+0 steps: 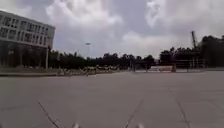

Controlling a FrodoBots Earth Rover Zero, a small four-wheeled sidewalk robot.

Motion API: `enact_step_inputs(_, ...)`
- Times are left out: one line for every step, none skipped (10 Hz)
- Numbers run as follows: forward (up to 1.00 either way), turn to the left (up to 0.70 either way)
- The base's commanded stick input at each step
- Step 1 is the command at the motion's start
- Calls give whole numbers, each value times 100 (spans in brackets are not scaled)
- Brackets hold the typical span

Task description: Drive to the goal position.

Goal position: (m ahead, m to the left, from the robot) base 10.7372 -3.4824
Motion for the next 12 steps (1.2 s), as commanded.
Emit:
enact_step_inputs(60,0)
enact_step_inputs(60,0)
enact_step_inputs(60,0)
enact_step_inputs(60,0)
enact_step_inputs(60,0)
enact_step_inputs(60,0)
enact_step_inputs(60,0)
enact_step_inputs(60,0)
enact_step_inputs(60,0)
enact_step_inputs(60,0)
enact_step_inputs(60,0)
enact_step_inputs(60,0)
